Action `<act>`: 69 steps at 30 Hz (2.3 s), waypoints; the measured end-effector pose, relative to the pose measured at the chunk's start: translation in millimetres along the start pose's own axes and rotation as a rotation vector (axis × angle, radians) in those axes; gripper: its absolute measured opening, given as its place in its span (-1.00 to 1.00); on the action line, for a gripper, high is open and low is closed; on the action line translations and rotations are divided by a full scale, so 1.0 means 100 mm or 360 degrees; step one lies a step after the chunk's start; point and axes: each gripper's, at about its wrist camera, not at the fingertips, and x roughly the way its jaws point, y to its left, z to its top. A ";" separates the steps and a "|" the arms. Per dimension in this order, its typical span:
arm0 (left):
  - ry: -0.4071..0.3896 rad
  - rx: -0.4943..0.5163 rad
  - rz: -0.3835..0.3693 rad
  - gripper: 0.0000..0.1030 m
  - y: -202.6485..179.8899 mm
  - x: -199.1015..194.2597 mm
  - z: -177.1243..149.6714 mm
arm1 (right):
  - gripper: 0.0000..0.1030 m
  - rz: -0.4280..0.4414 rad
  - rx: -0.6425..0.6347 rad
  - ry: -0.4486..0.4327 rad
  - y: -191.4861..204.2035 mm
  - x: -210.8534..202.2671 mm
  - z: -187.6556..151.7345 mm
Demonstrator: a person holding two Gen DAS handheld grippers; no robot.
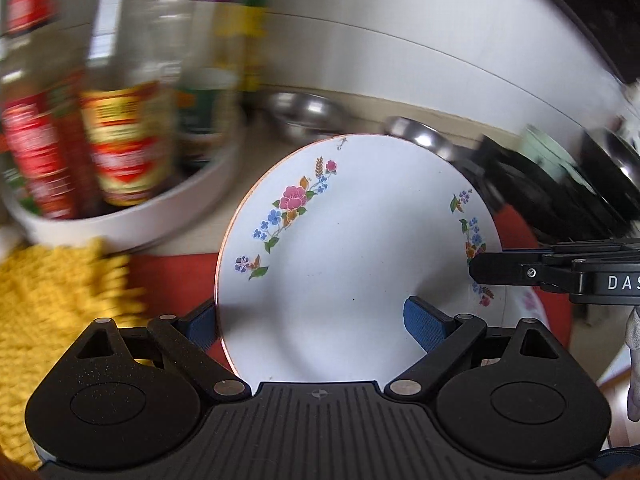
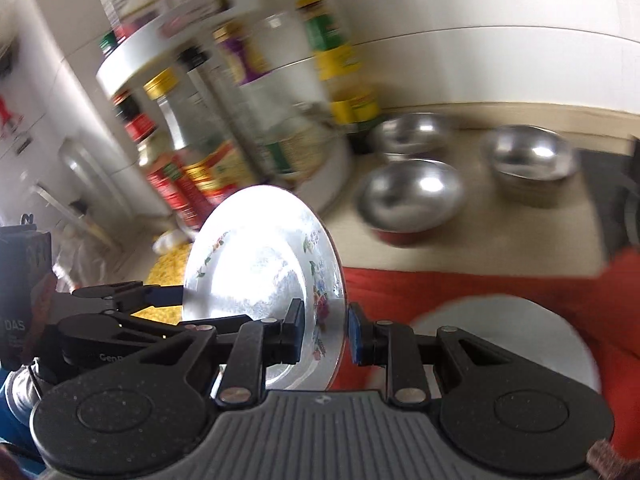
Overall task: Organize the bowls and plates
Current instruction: 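Lift the flowered plate with the right tool and carry it over the plate stack, then lower the flowered plate onto the stack and open the right tool, then move the right tool toward the stainless steel bowls by the wall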
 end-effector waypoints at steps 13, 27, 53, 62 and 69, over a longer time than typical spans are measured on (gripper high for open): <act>0.0133 0.0255 -0.0202 0.86 -0.86 0.55 0.07 | -0.57 -0.0283 0.0315 -0.0038 -0.79 -0.53 -0.29; 0.0207 0.0259 -0.0199 0.86 -1.03 0.69 0.02 | -0.57 -0.0341 0.0324 0.0055 -1.07 -0.55 -0.44; 0.0103 0.0217 -0.0085 0.83 -0.91 0.68 0.23 | -0.51 -0.0410 0.0035 -0.0016 -1.01 -0.39 -0.18; 0.0038 0.0106 0.0060 0.85 -0.70 0.62 0.41 | -0.49 -0.0307 -0.0114 -0.0014 -0.90 -0.13 0.15; 0.0020 0.0002 0.0167 0.89 -0.50 0.68 0.58 | -0.39 -0.0241 -0.0199 -0.0021 -0.84 0.11 0.45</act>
